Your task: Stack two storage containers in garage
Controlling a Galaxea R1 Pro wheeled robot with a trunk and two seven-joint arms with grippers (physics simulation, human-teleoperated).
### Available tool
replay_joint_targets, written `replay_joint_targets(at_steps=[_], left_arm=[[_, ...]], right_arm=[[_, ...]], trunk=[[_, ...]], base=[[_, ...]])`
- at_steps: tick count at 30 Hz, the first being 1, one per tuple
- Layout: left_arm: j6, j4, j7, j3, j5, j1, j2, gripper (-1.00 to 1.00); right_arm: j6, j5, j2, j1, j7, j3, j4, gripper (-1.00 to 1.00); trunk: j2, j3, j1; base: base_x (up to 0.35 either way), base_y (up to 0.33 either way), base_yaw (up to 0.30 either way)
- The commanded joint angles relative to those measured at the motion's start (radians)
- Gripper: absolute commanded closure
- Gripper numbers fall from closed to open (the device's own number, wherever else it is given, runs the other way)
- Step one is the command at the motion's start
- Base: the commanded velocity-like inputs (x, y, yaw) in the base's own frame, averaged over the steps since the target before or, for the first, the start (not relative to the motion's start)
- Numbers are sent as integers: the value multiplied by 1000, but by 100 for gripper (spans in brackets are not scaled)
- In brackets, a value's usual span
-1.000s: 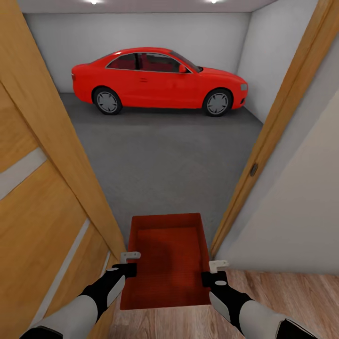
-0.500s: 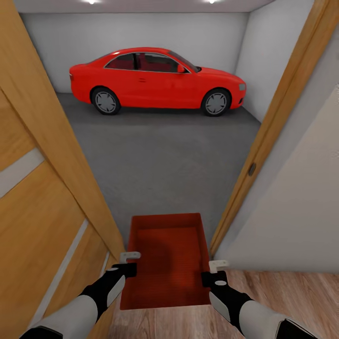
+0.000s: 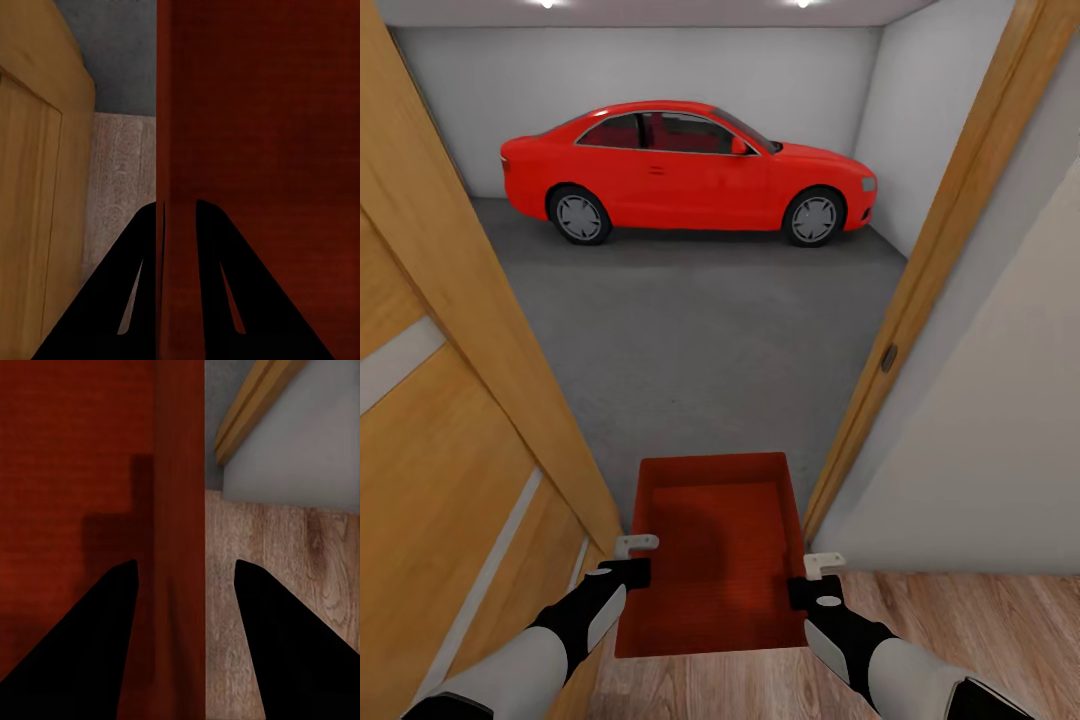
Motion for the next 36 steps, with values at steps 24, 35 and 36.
replay_joint_targets(at_steps=[24,35,36], left_arm=[[5,-6,11,-45,2,0,1,100],[5,-5,12,-45,2,0,1,100],[5,-5,12,-45,2,0,1,100]], right_arm=[[15,-33,1,-1,-4,-2,3,100],[15,-33,1,-1,-4,-2,3,100],[15,-33,1,-1,-4,-2,3,100]], trunk=[[-2,-2,0],[-2,-2,0],[-2,-2,0]], base=[[0,0,0],[124,0,0],[310,0,0]])
